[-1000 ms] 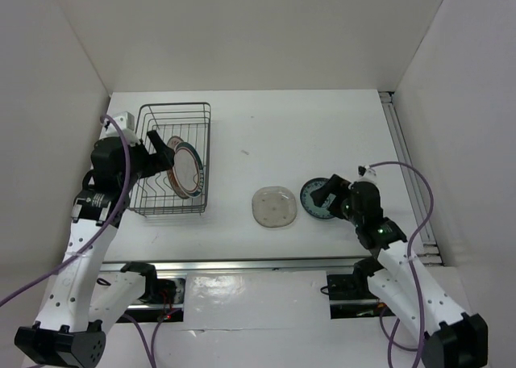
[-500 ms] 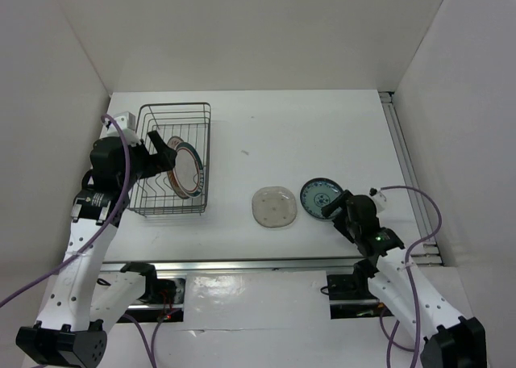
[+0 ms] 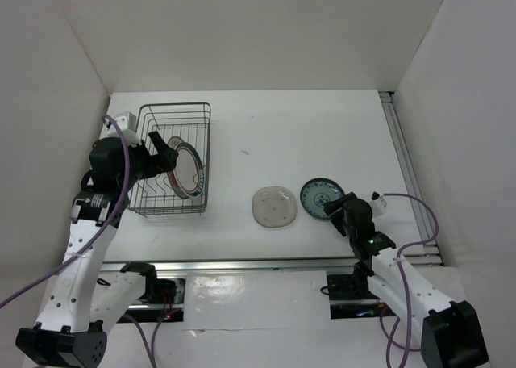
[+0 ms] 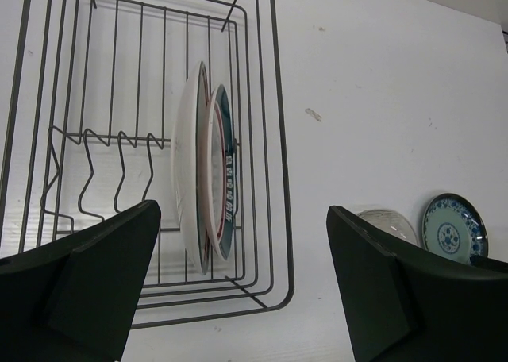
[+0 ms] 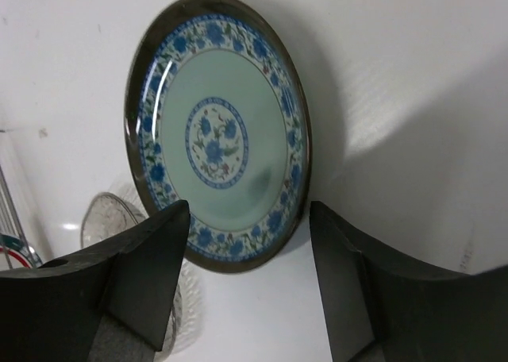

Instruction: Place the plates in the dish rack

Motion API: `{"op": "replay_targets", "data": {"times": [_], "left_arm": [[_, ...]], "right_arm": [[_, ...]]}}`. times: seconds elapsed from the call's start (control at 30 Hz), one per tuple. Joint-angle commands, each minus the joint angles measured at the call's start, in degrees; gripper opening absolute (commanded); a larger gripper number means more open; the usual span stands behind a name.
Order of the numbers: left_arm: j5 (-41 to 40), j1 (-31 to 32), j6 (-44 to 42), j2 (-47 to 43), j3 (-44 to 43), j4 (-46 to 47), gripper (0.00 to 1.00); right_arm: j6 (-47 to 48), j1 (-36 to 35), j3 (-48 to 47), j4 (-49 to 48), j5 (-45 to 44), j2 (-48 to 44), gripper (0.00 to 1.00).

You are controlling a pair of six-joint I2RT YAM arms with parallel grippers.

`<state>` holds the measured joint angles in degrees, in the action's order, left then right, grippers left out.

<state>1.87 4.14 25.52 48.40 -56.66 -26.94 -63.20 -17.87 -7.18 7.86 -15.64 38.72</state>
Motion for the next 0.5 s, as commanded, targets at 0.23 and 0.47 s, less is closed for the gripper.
{"op": "replay_targets", "data": {"times": [0.23,0.47], "left_arm": [[1.6,-0.5,-0.8,-1.5,-2.0,2.2,1.0],[2.7,-0.5,-0.8,-1.5,-2.0,2.2,1.0]], "right_arm": [[-4.5,-0.4,3.8,-5.6,-3.4,5.2,0.36],[-5.5,-0.4,3.1,-6.7,-5.1,7.7,0.08]]}}
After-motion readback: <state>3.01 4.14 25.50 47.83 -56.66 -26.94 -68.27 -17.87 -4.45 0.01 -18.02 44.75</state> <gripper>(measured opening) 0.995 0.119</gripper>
